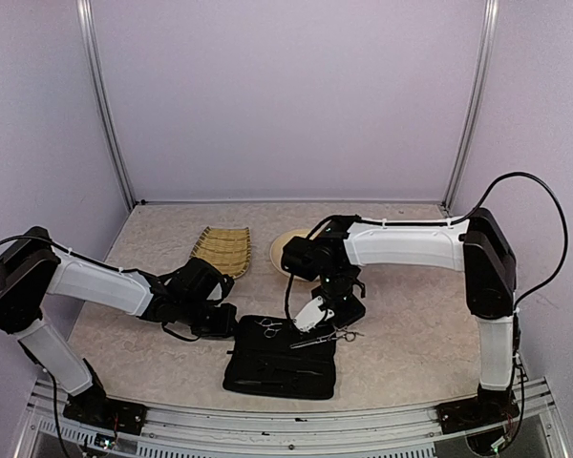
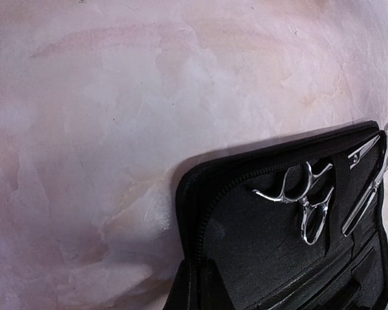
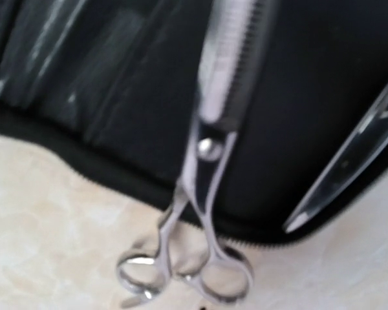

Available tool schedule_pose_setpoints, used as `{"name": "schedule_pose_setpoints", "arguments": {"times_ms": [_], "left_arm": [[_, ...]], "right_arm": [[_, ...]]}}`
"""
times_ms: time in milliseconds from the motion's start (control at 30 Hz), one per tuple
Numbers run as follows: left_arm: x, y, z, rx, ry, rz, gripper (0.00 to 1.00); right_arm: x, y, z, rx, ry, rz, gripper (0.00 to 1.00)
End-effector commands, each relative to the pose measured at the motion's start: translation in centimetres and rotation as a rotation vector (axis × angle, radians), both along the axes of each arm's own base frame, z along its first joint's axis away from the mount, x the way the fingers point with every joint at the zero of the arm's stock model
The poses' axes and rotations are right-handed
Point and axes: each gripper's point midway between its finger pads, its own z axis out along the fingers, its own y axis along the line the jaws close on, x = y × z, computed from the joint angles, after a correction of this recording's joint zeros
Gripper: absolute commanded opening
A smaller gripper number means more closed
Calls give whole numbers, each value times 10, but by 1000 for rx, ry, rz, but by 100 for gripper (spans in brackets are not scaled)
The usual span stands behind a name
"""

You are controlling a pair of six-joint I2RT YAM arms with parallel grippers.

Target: Sort the hair-cutting tools

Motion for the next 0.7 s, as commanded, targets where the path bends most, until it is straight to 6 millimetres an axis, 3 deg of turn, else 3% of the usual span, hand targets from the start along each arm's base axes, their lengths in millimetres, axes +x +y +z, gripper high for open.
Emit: {"name": "schedule_pose_setpoints", "arguments": {"times_ms": [0,133,233,533,667], "left_arm": [[1,-5,6,-21,-25,-10,0],[0,-5,4,-22,-21,-7,0],[0,-5,4,-20,-18,-4,0],[0,-7,-1,1,7,-3,0],[0,-7,-4,18,15,-1,0]], "right_arm": [[-5,-5,3,-31,-2,4,0],[-5,0,6,41,13,-26,0],[2,3,10,146,28,-80,10],[33,-14,13,368,3,-260,19],[34,-15,14,398,55,-306,22]]}}
